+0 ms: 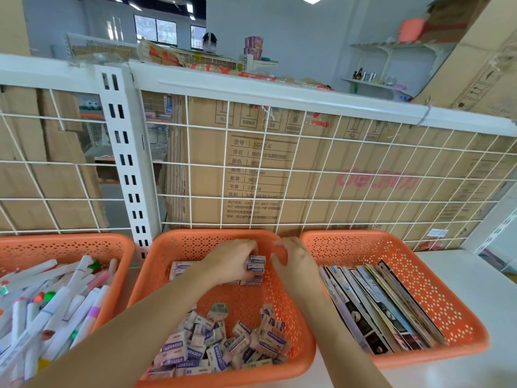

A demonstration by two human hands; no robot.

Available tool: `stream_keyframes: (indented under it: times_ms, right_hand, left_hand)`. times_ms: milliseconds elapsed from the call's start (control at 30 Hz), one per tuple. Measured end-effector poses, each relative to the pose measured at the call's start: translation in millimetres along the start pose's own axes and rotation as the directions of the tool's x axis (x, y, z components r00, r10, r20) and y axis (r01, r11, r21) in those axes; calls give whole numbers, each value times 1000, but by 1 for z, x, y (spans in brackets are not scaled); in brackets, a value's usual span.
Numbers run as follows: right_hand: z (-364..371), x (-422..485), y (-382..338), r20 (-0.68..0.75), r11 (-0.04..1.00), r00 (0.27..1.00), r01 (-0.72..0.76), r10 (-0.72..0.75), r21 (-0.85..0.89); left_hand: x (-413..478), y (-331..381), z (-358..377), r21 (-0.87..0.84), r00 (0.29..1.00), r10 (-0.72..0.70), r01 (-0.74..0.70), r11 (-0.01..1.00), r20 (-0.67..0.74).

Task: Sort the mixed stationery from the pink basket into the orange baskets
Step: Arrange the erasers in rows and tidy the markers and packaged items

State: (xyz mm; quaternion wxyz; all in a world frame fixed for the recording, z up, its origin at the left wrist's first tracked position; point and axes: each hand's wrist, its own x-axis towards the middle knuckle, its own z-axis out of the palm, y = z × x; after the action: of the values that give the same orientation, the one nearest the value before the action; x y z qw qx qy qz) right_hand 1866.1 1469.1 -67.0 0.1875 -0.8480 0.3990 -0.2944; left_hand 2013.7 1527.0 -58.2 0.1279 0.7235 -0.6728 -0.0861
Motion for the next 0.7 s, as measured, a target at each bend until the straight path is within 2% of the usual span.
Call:
stream_keyframes:
  times_ms: [233, 400, 500, 600, 667, 700]
  right_hand:
    - [1, -1, 1, -41, 999, 998, 37, -36, 7]
    - [0, -1, -1, -30, 999, 999, 40, -39, 18]
    - [-5, 3, -8, -32, 989, 999, 44, -40, 141]
    - [-7, 12, -20, 174, 935, 982, -124, 69, 331]
    - [3, 20, -24, 373, 941, 925, -189, 75, 281]
    - [9, 23, -25, 450, 950, 889, -209, 86, 232]
  left_hand:
    - [9, -4, 11, 66, 997, -21, 16, 998, 68]
    - [9, -7, 13, 51, 994, -32, 27, 998, 104]
    - [4, -12, 5, 15, 995, -52, 51, 999, 90]
    - [-8, -22, -11, -142, 985, -170, 166, 976, -17]
    - [-19, -27, -21, -358, 935, -335, 276, 892, -113]
    - [-26, -29, -24, -480, 891, -433, 323, 816, -135]
